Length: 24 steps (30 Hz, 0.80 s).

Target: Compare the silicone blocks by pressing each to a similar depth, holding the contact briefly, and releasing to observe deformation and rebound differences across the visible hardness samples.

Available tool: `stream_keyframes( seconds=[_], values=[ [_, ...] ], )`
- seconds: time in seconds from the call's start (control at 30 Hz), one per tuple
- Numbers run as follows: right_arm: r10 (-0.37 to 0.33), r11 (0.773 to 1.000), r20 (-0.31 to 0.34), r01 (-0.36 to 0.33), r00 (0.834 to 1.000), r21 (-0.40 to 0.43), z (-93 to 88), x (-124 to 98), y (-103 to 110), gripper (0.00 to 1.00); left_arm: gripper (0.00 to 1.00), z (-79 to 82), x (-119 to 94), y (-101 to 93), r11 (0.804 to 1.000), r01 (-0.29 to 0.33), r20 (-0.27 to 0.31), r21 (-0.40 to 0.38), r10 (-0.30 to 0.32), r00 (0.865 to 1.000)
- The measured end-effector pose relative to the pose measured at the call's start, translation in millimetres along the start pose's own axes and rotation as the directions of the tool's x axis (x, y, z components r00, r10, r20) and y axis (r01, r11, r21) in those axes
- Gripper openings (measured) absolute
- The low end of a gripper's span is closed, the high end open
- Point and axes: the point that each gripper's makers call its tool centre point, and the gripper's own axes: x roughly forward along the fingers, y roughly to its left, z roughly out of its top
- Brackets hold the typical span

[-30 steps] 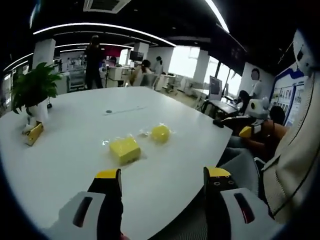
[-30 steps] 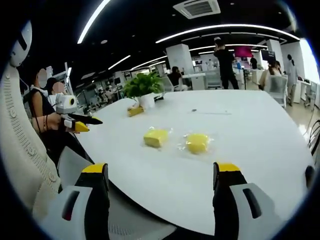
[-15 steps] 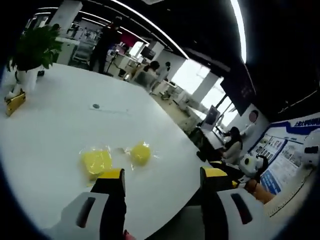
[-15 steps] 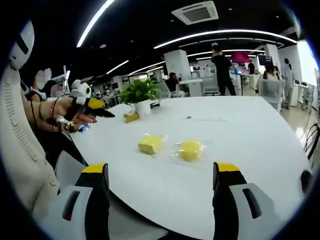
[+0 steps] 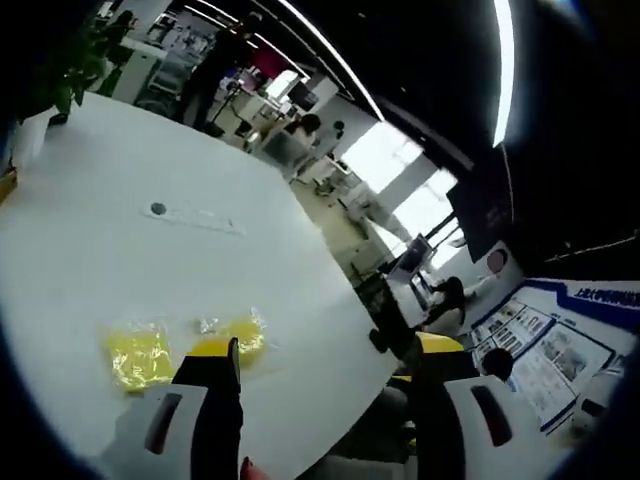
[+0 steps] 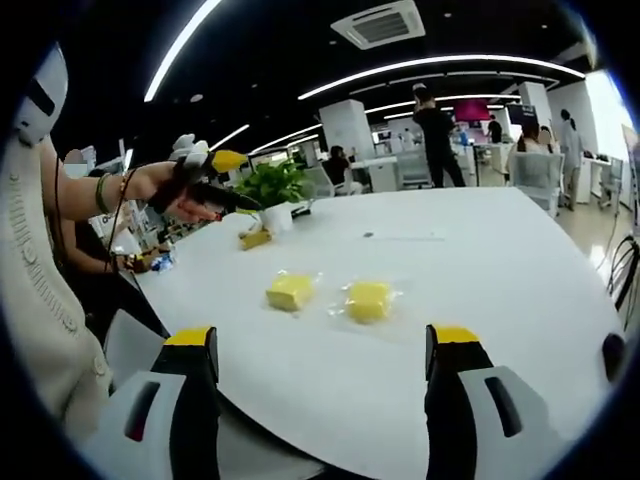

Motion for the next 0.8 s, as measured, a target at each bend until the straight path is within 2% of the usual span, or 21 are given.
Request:
stream_keyframes(
  seconds=[0.1, 0.2, 0.27, 0.37, 0.57, 0.73, 0.8],
  values=[
    [0.003, 1.000, -0.001, -0.003, 1.000, -0.004, 1.5, 0.8, -3.0, 0.79, 0.65, 10.5, 9.2, 4.5, 0.995, 0.003, 0.005, -0.099, -0.003, 1.000],
    [0.009, 1.000, -0.009, -0.009, 1.000, -0.005, -0.5, 2.5, -6.9, 0.79, 0.65, 20.2, 19.2, 12.2, 0.980, 0.005, 0.033, -0.200, 0.002, 0.999],
    [0.016, 1.000, -0.012, -0.016, 1.000, 0.001, -1.5, 3.2, -8.3, 0.79, 0.65, 20.0, 29.9, 21.5, 0.973, -0.007, 0.034, -0.232, 0.016, 0.999],
    [0.028, 0.999, 0.005, -0.028, 1.000, 0.026, 2.7, 3.1, -9.9, 0.79, 0.65, 17.8, 49.9, 36.6, 0.969, -0.022, 0.015, -0.246, 0.027, 1.000],
    [0.008, 1.000, -0.022, -0.008, 1.000, 0.027, 0.8, 0.8, -22.1, 0.79, 0.66, 8.6, 94.9, 70.6, 0.952, -0.070, -0.044, -0.298, 0.059, 0.997],
    [-0.013, 0.999, -0.047, 0.015, 0.999, 0.044, -4.6, -0.8, -32.3, 0.79, 0.67, -7.1, 116.9, 94.3, 0.951, -0.127, -0.080, -0.282, 0.109, 0.991],
    [-0.020, 0.998, -0.050, 0.023, 0.999, 0.050, -6.0, -0.7, -35.6, 0.79, 0.67, -16.0, 120.8, 107.8, 0.942, -0.154, -0.094, -0.298, 0.132, 0.987]
  ],
)
